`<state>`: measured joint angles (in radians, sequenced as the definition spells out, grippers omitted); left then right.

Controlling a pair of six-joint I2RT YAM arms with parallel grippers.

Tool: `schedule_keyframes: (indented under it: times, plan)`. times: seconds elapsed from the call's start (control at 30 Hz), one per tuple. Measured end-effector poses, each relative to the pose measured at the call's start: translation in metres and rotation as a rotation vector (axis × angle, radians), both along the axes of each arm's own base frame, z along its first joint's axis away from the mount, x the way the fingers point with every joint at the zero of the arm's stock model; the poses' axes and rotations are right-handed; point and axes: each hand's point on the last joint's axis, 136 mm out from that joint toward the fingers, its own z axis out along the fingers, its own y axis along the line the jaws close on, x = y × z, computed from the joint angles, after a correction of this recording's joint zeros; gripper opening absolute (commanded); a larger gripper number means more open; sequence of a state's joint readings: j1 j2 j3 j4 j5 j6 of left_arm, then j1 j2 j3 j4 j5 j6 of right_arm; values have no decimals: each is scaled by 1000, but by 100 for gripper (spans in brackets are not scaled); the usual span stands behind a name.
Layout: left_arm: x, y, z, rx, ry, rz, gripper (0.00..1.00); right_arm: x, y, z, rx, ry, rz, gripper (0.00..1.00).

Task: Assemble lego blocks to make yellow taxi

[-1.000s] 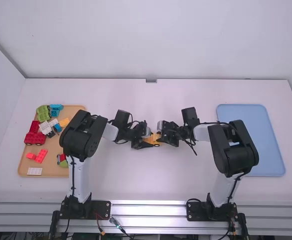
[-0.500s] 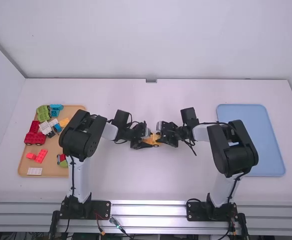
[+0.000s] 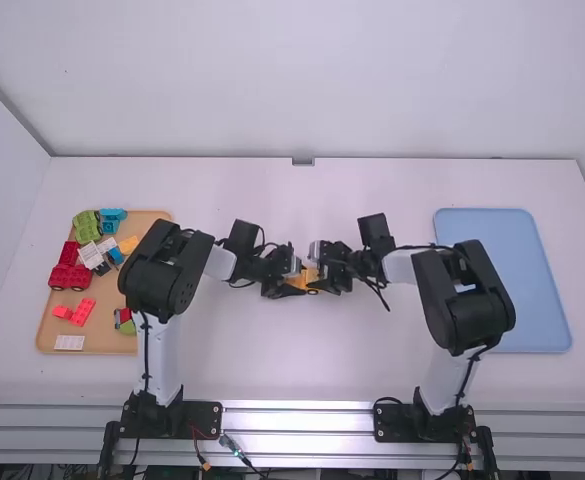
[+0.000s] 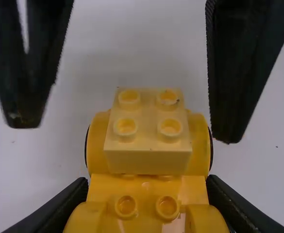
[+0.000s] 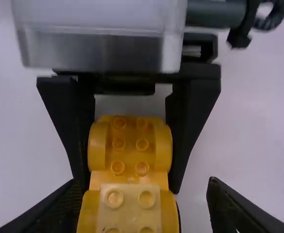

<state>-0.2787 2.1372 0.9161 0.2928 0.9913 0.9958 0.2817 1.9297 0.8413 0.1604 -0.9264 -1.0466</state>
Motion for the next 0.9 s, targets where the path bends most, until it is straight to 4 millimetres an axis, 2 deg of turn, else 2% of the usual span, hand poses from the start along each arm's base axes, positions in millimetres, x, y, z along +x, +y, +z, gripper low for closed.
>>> schedule_keyframes:
  times: [0.07,0.1,0.13,0.17,0.2,0.47,0.67,0.9]
  plan:
    - [0,0,0,0,0,0,29,1,0,8,46,-4,13,68]
    - [0,0,0,-1,0,0,29,1,-1,12,74,-3,20,59]
    - [0,0,0,-1,-1,0,29,0,-3,17,105,0,28,26]
    - [0,0,0,-1,-1,0,29,0,-3,17,105,0,28,26]
    - [0,0,0,-1,0,0,29,0,-5,20,128,17,27,0]
    - [0,0,0,-2,-1,-1,28,-5,-12,17,130,67,12,0]
    - [0,0,1,-3,-2,0,28,-10,-15,6,88,85,-4,0]
    - [0,0,1,-3,-2,-1,28,-11,-7,-4,21,76,-11,0]
